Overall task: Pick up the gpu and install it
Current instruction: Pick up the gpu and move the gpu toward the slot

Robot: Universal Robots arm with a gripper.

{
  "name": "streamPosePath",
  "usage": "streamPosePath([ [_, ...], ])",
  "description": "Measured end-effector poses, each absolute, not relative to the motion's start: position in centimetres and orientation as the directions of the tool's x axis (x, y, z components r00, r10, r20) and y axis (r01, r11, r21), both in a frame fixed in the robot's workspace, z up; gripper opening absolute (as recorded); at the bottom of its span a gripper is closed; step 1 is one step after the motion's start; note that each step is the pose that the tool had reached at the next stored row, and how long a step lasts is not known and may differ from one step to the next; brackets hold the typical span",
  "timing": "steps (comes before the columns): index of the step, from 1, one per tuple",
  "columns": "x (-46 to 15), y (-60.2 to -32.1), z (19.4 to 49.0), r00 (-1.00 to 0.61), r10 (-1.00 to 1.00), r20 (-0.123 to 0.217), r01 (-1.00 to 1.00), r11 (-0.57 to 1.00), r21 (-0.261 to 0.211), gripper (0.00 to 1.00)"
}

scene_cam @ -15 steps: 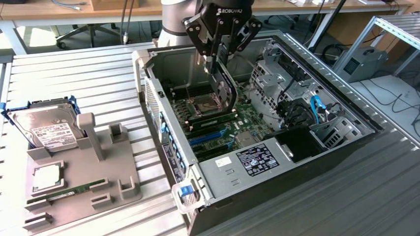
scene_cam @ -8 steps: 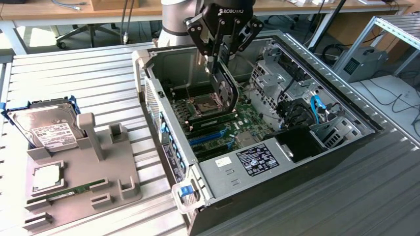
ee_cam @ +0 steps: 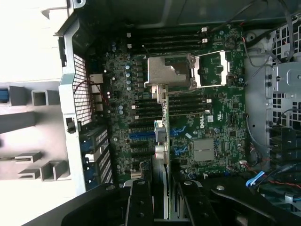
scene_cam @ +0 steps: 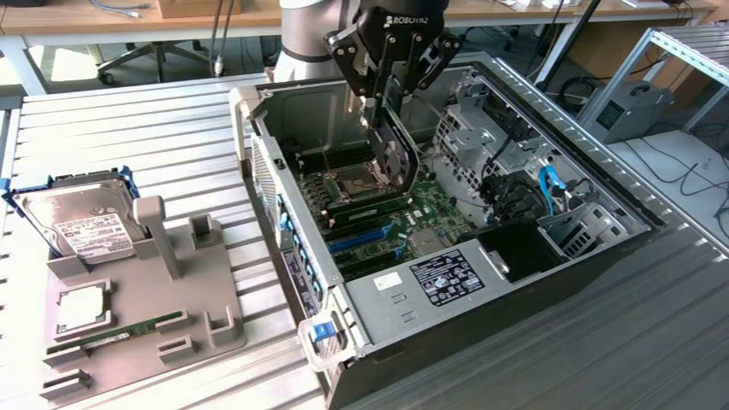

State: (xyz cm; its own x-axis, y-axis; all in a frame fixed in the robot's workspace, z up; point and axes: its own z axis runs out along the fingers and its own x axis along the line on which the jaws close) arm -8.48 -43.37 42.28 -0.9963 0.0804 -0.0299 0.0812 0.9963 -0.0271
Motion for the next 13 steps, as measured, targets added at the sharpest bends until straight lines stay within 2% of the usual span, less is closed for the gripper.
streamPosePath([
  [13, -7.86, -43.37, 42.18, -0.996, 0.08, -0.03, 0.081, 0.996, -0.027, 0.27],
])
